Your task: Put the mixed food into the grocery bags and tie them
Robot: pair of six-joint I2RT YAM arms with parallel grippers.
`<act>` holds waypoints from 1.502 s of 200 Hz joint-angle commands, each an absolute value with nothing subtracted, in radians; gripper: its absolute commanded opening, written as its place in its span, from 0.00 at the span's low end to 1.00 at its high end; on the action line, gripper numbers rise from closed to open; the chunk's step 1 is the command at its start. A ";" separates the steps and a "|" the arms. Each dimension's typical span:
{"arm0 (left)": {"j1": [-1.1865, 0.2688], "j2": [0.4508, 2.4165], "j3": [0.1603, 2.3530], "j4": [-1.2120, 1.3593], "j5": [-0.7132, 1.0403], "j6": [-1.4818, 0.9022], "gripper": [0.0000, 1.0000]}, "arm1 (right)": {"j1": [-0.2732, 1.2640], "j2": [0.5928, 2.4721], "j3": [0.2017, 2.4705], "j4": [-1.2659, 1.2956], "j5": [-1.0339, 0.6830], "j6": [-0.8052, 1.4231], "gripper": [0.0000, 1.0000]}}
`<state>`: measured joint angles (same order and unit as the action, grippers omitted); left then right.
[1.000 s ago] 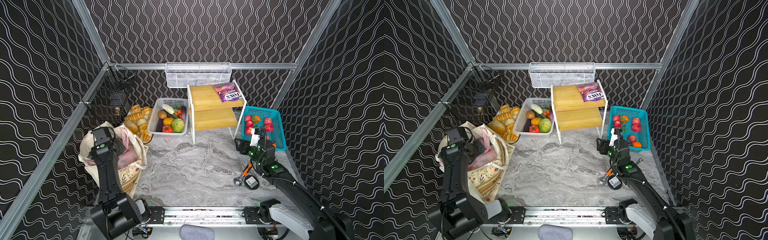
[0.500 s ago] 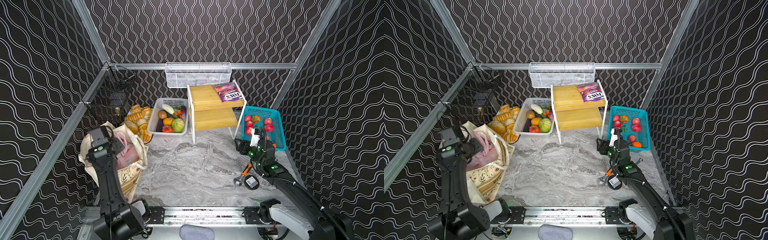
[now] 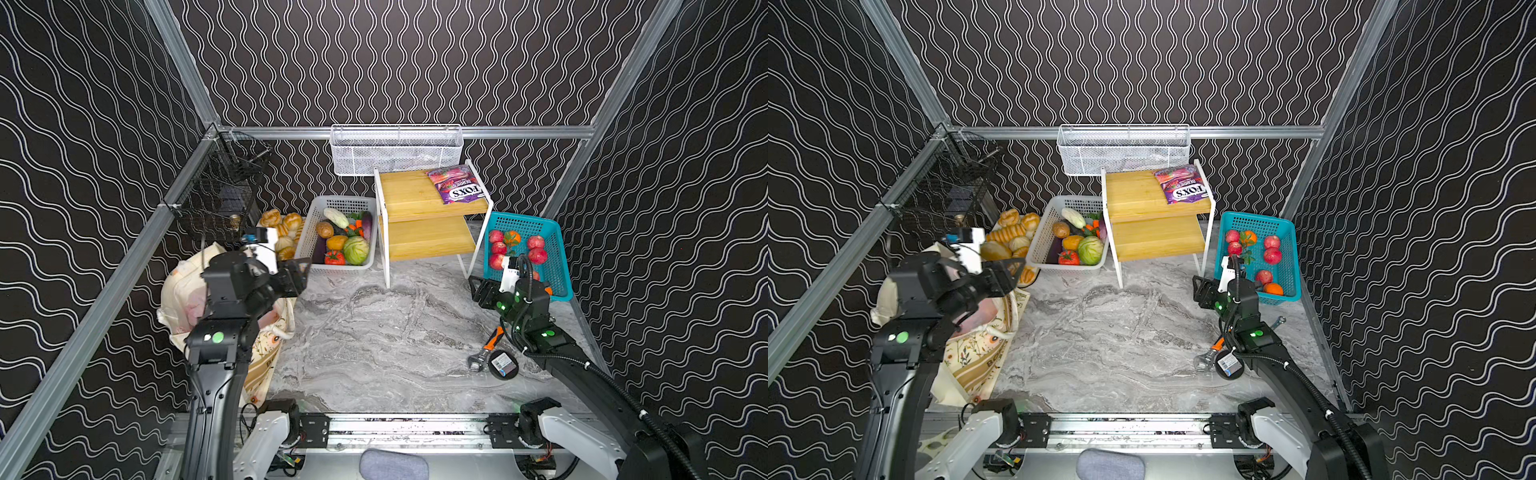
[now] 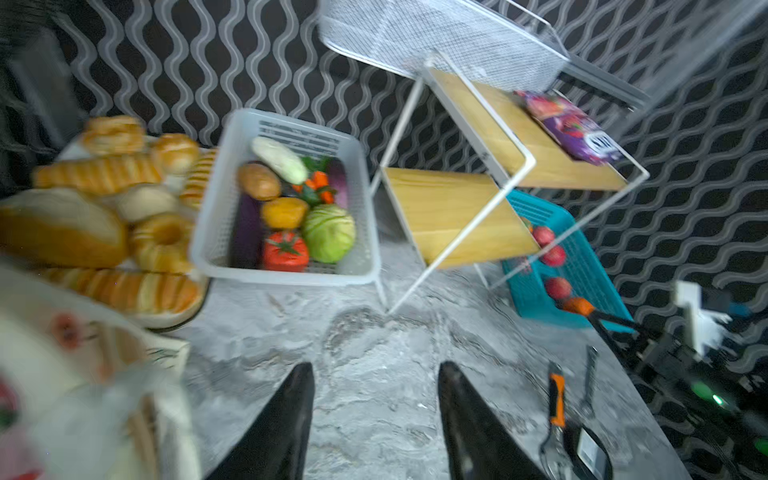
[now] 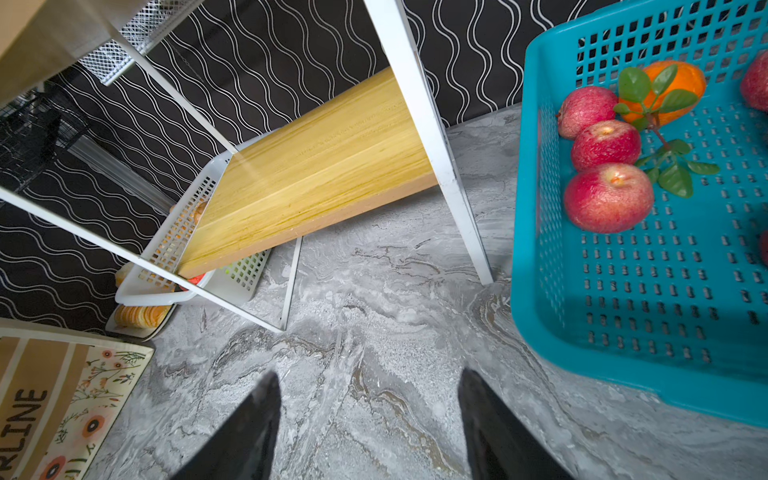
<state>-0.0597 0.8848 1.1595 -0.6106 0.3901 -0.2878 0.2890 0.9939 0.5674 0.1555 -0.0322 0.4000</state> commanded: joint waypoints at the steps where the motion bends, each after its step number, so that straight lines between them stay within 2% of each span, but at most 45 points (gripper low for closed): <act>1: -0.225 0.934 1.115 -0.567 0.450 -0.275 0.51 | 0.290 1.013 0.574 0.211 -0.027 0.404 0.69; 16: -0.394 0.966 1.048 -0.538 0.356 -0.246 0.54 | 0.290 1.022 0.584 0.201 -0.013 0.399 0.69; 30: -0.485 1.025 0.991 -0.515 0.289 -0.236 0.57 | 0.290 1.023 0.585 0.199 0.016 0.390 0.70; 43: -0.504 1.086 0.920 -0.457 0.263 -0.243 0.60 | 0.290 1.020 0.575 0.213 0.057 0.370 0.71; 70: -0.502 1.199 0.817 -0.376 0.019 -0.285 0.61 | 0.291 1.012 0.544 0.259 0.184 0.315 0.73; 82: -0.477 1.245 0.801 -0.351 -0.063 -0.304 0.64 | 0.291 1.013 0.518 0.300 0.252 0.281 0.73; 115: -0.297 1.333 0.780 -0.279 -0.064 -0.292 0.70 | 0.289 1.066 0.423 0.507 0.480 0.131 0.79; 138: -0.160 1.347 0.754 -0.220 -0.082 -0.254 0.72 | 0.284 1.190 0.406 0.668 0.615 0.019 0.85; 158: -0.088 1.342 0.711 -0.119 -0.141 -0.229 0.74 | 0.258 1.328 0.416 0.783 0.673 -0.017 0.85; 186: -0.078 1.362 0.662 0.068 -0.246 -0.140 0.75 | 0.217 1.434 0.403 0.880 0.606 -0.072 0.84; 213: -0.078 1.406 0.632 0.190 -0.290 -0.056 0.77 | 0.118 1.479 0.325 1.056 0.403 -0.072 0.83; 254: -0.078 1.461 0.414 0.708 -0.247 0.049 0.81 | -0.044 1.507 0.224 1.214 0.070 0.013 0.83; 271: -0.075 1.481 0.394 0.796 -0.197 0.068 0.83 | -0.046 1.557 0.159 1.413 0.060 0.002 0.85; 289: -0.075 1.506 0.418 0.786 -0.159 0.072 0.83 | -0.046 1.522 0.150 1.361 0.109 0.017 0.87; 300: -0.075 1.523 0.423 0.798 -0.135 0.065 0.84 | -0.046 1.526 0.150 1.374 0.135 0.024 0.93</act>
<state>-0.0780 1.4982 0.4122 0.6521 -0.2066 0.0334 -0.0441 1.5280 0.1577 1.3281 0.1436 0.0078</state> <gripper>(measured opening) 0.832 0.879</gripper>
